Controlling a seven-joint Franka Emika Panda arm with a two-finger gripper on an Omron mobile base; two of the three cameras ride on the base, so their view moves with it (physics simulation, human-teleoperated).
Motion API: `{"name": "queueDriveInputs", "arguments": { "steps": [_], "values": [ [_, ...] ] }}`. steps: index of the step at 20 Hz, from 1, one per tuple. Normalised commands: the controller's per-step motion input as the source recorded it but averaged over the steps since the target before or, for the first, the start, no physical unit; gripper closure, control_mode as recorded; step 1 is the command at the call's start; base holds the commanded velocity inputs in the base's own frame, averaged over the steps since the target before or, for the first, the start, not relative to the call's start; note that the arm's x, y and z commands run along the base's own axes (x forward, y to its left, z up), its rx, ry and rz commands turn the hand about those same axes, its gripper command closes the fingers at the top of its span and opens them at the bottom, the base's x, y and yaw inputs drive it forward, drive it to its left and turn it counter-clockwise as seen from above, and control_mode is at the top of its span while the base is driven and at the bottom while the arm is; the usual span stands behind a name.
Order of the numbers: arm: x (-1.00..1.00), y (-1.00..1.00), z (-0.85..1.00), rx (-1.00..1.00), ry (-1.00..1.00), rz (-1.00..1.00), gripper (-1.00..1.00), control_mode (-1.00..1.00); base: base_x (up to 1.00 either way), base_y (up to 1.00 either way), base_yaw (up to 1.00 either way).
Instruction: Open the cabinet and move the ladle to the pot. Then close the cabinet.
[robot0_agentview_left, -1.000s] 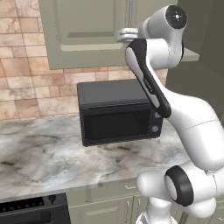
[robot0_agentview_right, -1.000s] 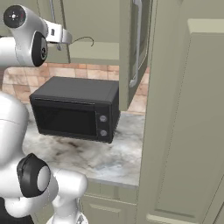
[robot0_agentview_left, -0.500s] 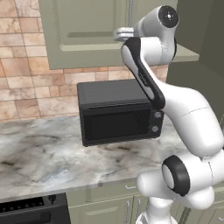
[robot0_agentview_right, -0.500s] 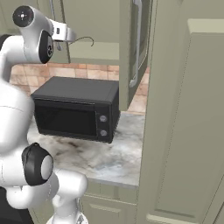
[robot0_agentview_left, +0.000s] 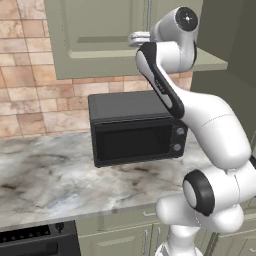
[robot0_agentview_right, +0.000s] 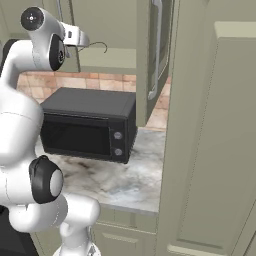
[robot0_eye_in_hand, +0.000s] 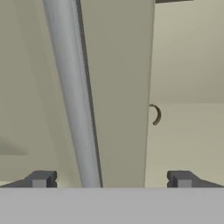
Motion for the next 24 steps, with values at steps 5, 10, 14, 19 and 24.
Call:
{"name": "queueDriveInputs", "arguments": {
  "steps": [5, 10, 14, 19, 24],
  "values": [
    [0.22, 0.00, -0.07, -0.01, 0.00, 0.00, -1.00, -1.00, 0.00, 0.00, 0.00],
    [0.18, 0.02, -0.09, -0.02, 0.00, 0.00, 1.00, -1.00, 0.00, 0.00, 0.00],
    [0.07, 0.00, -0.03, -0.04, -0.01, 0.00, 1.00, -1.00, 0.00, 0.00, 0.00],
    [0.09, 0.00, -0.05, -0.04, -0.01, 0.00, 1.00, -1.00, 0.00, 0.00, 0.00],
    [0.03, 0.01, -0.18, 0.00, 0.00, 0.00, 1.00, -1.00, 0.00, 0.00, 0.00]
  ]
}}
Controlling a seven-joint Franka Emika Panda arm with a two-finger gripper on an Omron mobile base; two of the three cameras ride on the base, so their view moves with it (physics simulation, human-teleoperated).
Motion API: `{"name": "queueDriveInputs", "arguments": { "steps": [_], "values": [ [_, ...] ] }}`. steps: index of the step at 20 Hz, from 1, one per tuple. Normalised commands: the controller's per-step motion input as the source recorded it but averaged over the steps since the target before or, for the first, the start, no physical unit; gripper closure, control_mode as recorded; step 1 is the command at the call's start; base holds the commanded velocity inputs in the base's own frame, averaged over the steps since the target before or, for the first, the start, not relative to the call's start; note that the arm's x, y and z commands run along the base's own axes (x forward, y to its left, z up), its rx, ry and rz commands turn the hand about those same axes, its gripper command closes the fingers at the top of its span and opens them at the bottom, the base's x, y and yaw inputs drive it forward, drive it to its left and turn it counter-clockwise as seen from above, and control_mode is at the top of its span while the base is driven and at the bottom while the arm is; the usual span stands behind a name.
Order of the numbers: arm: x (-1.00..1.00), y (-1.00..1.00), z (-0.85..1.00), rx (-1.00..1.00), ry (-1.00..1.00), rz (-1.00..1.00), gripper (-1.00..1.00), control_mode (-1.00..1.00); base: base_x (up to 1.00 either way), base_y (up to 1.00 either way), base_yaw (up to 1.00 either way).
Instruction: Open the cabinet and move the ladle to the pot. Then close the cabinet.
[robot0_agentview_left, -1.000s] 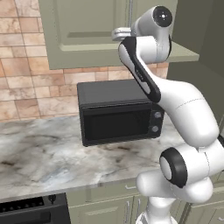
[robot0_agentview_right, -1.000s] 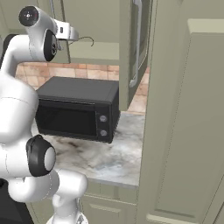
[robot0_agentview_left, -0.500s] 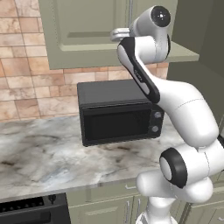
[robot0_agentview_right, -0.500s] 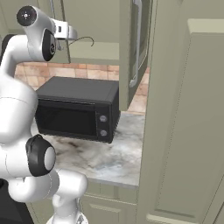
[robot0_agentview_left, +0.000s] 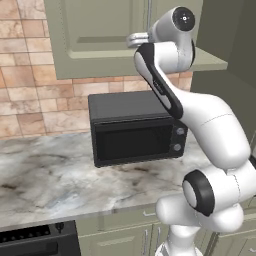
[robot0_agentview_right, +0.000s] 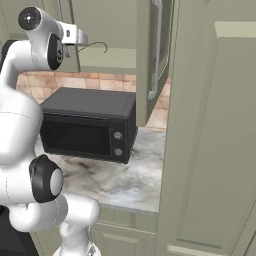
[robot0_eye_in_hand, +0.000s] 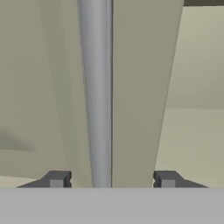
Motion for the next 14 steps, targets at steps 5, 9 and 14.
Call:
{"name": "queueDriveInputs", "arguments": {
  "steps": [5, 9, 14],
  "values": [
    [-0.02, 0.03, -0.18, 0.00, 0.00, 0.00, 1.00, -1.00, 0.00, 0.00, 0.00],
    [0.14, -0.11, -0.11, 0.00, 0.00, 0.00, 1.00, -1.00, 0.00, 0.00, 0.00],
    [0.04, 0.00, -0.28, 0.00, 0.00, 0.00, 1.00, -1.00, 0.00, 0.00, 0.00]
  ]
}}
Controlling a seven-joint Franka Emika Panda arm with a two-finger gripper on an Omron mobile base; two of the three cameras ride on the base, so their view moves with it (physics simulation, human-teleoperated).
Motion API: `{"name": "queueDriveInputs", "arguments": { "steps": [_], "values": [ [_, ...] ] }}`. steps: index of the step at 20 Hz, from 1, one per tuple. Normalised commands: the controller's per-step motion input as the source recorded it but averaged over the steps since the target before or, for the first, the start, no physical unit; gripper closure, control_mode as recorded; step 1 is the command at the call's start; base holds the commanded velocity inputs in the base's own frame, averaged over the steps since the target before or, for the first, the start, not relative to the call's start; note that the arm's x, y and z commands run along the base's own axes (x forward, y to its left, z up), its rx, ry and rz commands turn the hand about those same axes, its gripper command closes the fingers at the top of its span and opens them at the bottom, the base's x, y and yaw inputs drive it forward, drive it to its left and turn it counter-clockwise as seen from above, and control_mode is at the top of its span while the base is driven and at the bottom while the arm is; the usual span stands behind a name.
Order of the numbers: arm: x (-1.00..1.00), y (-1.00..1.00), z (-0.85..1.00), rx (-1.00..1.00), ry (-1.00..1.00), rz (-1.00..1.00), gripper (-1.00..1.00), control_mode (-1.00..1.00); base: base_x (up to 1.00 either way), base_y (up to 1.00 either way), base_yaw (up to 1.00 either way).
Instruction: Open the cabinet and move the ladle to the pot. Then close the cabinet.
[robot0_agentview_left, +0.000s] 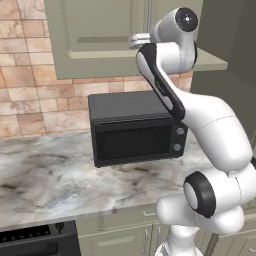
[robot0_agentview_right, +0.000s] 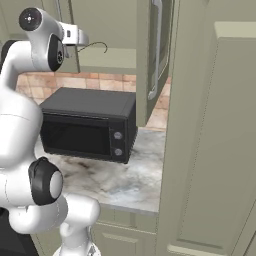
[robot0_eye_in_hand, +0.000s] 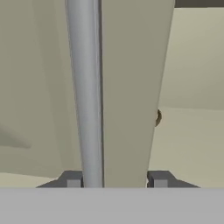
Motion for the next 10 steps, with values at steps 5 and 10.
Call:
{"name": "queueDriveInputs", "arguments": {
  "steps": [5, 10],
  "values": [
    [-0.08, 0.13, -0.23, -0.01, -0.05, -0.03, 1.00, -1.00, 0.00, 0.00, 0.00],
    [-0.46, 0.68, -0.23, -0.03, -0.10, -0.12, 1.00, -1.00, 0.00, 0.00, 0.00]
  ]
}}
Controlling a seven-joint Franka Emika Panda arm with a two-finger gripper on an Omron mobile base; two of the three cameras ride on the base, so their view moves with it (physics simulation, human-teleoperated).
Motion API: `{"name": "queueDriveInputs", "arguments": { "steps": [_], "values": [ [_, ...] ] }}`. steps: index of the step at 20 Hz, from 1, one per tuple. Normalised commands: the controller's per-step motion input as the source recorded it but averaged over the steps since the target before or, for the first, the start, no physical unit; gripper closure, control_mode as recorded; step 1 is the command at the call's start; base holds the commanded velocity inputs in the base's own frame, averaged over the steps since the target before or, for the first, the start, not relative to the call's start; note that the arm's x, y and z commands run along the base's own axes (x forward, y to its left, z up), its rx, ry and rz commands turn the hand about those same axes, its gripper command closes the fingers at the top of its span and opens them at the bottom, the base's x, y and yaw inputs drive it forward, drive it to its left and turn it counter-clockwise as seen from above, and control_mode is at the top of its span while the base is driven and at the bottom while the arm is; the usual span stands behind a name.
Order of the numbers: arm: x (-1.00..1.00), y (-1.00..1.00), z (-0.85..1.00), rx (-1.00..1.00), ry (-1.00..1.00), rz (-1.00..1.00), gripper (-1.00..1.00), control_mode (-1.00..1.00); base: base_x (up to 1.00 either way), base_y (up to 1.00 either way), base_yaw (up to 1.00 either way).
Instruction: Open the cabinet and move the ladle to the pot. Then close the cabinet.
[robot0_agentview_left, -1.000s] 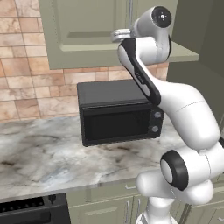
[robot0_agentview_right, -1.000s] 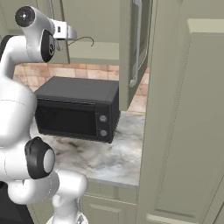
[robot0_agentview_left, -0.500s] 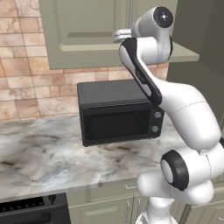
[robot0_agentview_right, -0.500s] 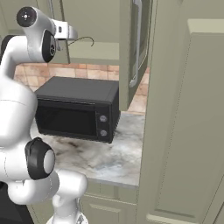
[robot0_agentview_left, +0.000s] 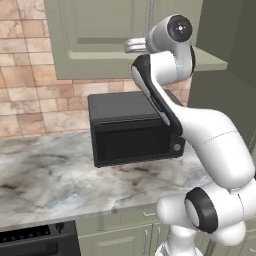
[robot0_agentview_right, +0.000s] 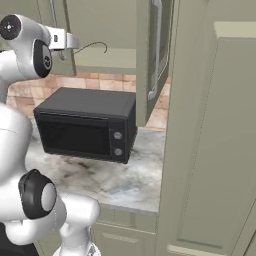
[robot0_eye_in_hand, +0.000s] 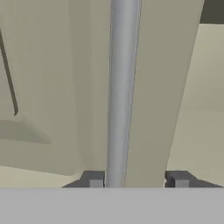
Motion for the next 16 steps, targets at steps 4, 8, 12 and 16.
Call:
{"name": "queueDriveInputs", "arguments": {
  "steps": [4, 8, 12, 16],
  "values": [
    [-0.41, 0.96, -0.32, 0.00, -0.04, -0.16, 1.00, -1.00, 0.00, 0.00, 0.00],
    [-0.33, 1.00, -0.35, 0.00, 0.00, -0.17, 1.00, -1.00, 0.00, 0.00, 0.00],
    [-0.49, 1.00, -0.33, 0.00, 0.00, -0.16, 1.00, -1.00, 0.00, 0.00, 0.00],
    [-0.54, 1.00, -0.32, 0.00, 0.00, -0.16, 1.00, -1.00, 0.00, 0.00, 0.00]
  ]
}}
